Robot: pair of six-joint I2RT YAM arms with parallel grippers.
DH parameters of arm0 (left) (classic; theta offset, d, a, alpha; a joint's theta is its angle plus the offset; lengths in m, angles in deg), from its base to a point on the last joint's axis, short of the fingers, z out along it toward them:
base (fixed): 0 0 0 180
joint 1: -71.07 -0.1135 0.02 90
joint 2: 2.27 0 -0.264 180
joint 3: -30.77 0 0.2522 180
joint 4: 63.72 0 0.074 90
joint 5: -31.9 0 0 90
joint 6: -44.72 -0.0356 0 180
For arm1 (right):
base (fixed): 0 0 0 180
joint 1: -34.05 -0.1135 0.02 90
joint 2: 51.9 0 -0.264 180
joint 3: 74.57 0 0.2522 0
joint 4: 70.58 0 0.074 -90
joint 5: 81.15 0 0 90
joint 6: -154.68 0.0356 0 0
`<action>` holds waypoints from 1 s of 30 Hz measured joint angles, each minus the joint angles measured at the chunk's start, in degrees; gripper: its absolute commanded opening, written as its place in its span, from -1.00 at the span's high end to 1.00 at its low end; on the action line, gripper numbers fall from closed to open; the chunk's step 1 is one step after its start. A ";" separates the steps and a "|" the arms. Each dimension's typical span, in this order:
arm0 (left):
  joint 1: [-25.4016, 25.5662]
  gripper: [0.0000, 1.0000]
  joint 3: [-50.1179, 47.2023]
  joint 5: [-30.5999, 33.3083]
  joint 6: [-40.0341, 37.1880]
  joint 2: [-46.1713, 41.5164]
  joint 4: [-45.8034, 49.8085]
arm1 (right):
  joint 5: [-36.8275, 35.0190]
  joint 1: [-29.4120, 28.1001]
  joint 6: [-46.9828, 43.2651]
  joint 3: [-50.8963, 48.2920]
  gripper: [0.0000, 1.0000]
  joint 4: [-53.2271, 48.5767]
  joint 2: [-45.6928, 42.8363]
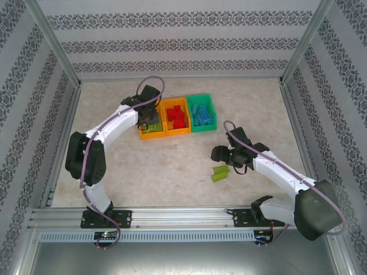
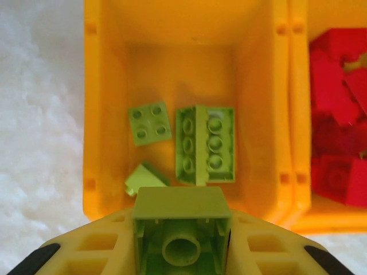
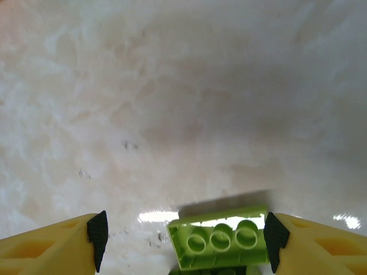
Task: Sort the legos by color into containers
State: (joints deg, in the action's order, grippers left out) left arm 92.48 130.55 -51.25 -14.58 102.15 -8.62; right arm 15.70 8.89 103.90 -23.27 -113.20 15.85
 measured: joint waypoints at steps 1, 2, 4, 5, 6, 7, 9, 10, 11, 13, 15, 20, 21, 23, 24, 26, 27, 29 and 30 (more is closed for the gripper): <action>-0.90 0.39 1.62 -0.68 -0.59 1.75 -0.13 | -0.02 -0.74 0.98 -0.59 -0.50 -0.35 0.00; -1.57 0.38 2.99 -1.20 -1.07 3.41 -0.37 | -0.15 -1.42 1.70 -1.01 -0.50 -0.72 0.00; -2.73 0.34 5.88 -2.38 -2.05 7.15 -0.94 | -0.44 -2.97 3.61 -1.70 -0.50 -1.64 -0.02; -3.08 0.31 6.86 -2.78 -2.36 8.63 -1.18 | -0.46 -3.67 4.39 -1.92 -0.50 -1.90 -0.13; -3.30 0.28 7.85 -3.21 -2.67 10.03 -1.22 | -0.57 -4.37 5.20 -2.10 -0.50 -2.23 -0.37; -3.54 0.24 9.03 -3.61 -3.06 11.67 -1.33 | -0.63 -5.05 6.01 -2.23 -0.50 -2.69 -0.79; -3.58 0.09 10.78 -3.89 -3.65 13.97 -1.33 | -0.63 -6.01 7.41 -2.51 -0.49 -3.34 -1.75; -3.61 -0.01 11.56 -3.93 -3.82 14.93 -1.42 | -0.66 -6.49 8.04 -2.71 -0.49 -3.72 -2.36; -3.58 -0.12 11.96 -4.11 -4.02 15.39 -1.46 | -0.63 -6.86 8.72 -2.97 -0.49 -3.93 -2.93; -3.63 -0.28 12.26 -4.35 -4.04 15.61 -1.55 | -0.61 -7.58 10.08 -3.74 -0.48 -4.63 -4.04; -3.76 -0.53 12.20 -4.90 -4.04 15.34 -2.29 | -0.61 -8.17 11.06 -4.55 -0.48 -5.55 -4.79; -3.72 -0.99 8.61 -5.40 -3.63 10.97 -5.35 | -1.11 -10.01 13.00 -5.66 -0.47 -8.13 -6.45; -3.48 -0.99 6.97 -5.42 -3.56 9.57 -6.10 | -1.33 -10.47 13.07 -5.73 -0.47 -8.55 -6.91; -3.08 -0.99 3.74 -5.66 -3.52 6.97 -6.86 | -1.68 -11.47 12.96 -5.70 -0.49 -8.74 -7.28; -2.75 -0.99 2.40 -5.84 -3.52 5.84 -7.37 | -2.08 -12.13 12.72 -5.68 -0.52 -8.76 -7.19; -1.88 -0.99 -0.20 -6.56 -3.52 3.76 -8.22 | -3.54 -13.88 11.43 -5.25 -0.65 -9.68 -6.54; -1.20 -0.99 -1.81 -6.91 -3.50 2.56 -8.94 | -4.44 -14.88 10.43 -4.57 -0.72 -10.36 -5.73; 0.22 -0.99 -4.28 -7.63 -3.50 0.68 -9.92 | -5.33 -15.91 8.74 -3.17 -0.78 -10.82 -4.09; 0.81 -0.99 -5.38 -8.02 -3.50 -0.09 -10.38 | -5.66 -16.02 7.91 -2.54 -0.79 -10.86 -3.26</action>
State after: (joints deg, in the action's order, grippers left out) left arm 93.29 125.17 -59.27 -18.08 102.07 -19.00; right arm 10.04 -7.14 111.81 -25.81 -124.07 12.59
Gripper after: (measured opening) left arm 0.994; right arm 0.882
